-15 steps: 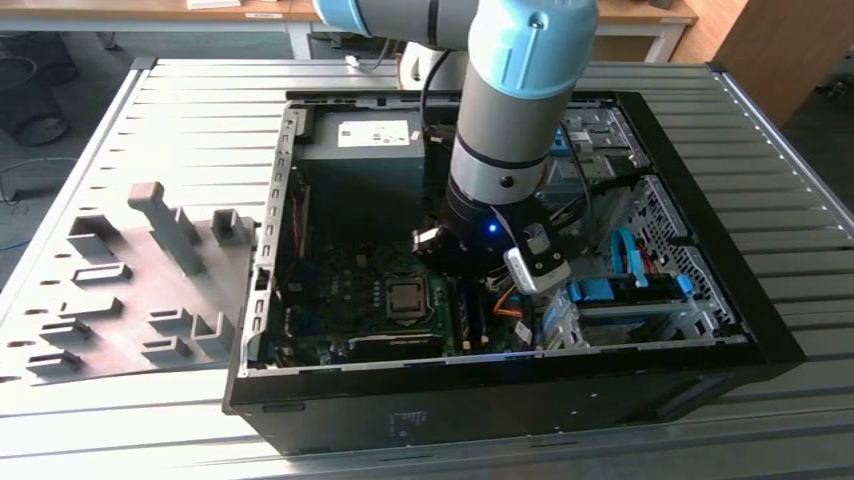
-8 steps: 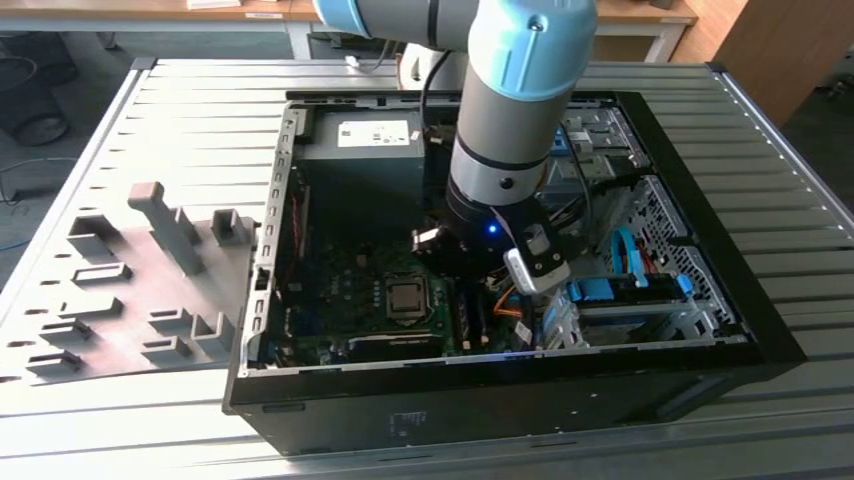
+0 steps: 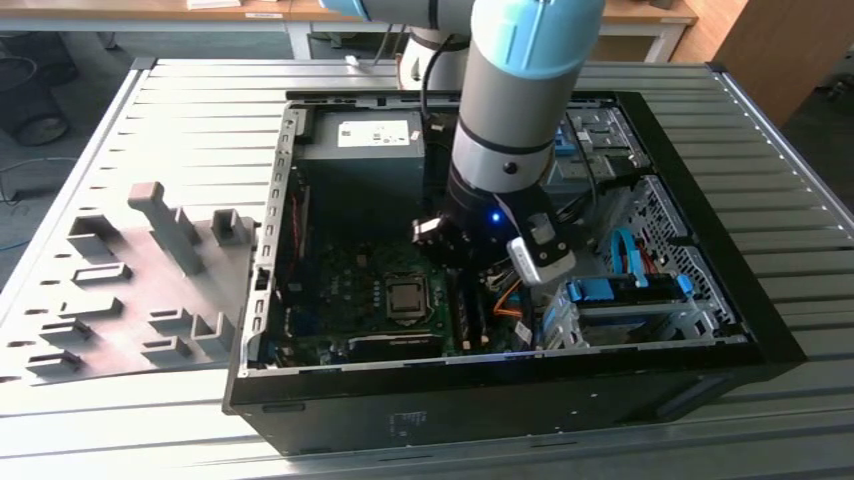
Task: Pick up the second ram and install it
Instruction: 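Insert the second ram into the second slot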
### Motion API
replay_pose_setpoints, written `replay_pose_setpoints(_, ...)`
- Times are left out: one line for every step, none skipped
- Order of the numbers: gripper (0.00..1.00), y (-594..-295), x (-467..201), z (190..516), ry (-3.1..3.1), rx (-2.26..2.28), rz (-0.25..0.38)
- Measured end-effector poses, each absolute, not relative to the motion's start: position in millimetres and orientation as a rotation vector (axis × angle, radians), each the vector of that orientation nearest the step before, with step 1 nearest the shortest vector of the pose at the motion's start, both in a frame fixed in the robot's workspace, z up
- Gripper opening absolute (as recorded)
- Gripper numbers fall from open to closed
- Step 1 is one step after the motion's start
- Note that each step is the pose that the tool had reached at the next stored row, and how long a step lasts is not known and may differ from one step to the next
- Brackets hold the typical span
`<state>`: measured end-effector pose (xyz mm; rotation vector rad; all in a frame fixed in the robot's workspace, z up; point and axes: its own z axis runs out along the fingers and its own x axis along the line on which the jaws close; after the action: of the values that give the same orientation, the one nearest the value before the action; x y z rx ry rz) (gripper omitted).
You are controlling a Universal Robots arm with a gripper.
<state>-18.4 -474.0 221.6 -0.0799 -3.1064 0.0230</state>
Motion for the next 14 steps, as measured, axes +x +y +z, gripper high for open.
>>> replay_pose_setpoints(0.21, -474, -18, 226, -3.106, -0.08, 0.023)
replay_pose_setpoints(0.21, -474, -18, 231, -3.106, -0.08, 0.023)
replay_pose_setpoints(0.21, -474, -18, 235, -3.106, -0.08, 0.023)
replay_pose_setpoints(0.21, -474, -18, 240, -3.106, -0.08, 0.023)
replay_pose_setpoints(0.19, -474, -18, 244, -3.106, -0.08, 0.024)
replay_pose_setpoints(0.13, -474, -18, 249, -3.106, -0.08, 0.024)
replay_pose_setpoints(0.13, -474, -18, 253, -3.106, -0.08, 0.025)
replay_pose_setpoints(0.11, -473, -18, 258, -3.106, -0.08, 0.026)
replay_pose_setpoints(0.11, -473, -18, 262, -3.106, -0.08, 0.027)
replay_pose_setpoints(0.11, -472, -18, 266, -3.106, -0.08, 0.028)
replay_pose_setpoints(0.11, -472, -18, 267, -3.106, -0.08, 0.027)
replay_pose_setpoints(0.11, -472, -18, 267, -3.107, -0.08, 0.026)
replay_pose_setpoints(0.11, -472, -18, 267, -3.107, -0.08, 0.025)
replay_pose_setpoints(0.11, -472, -18, 267, -3.107, -0.08, 0.025)
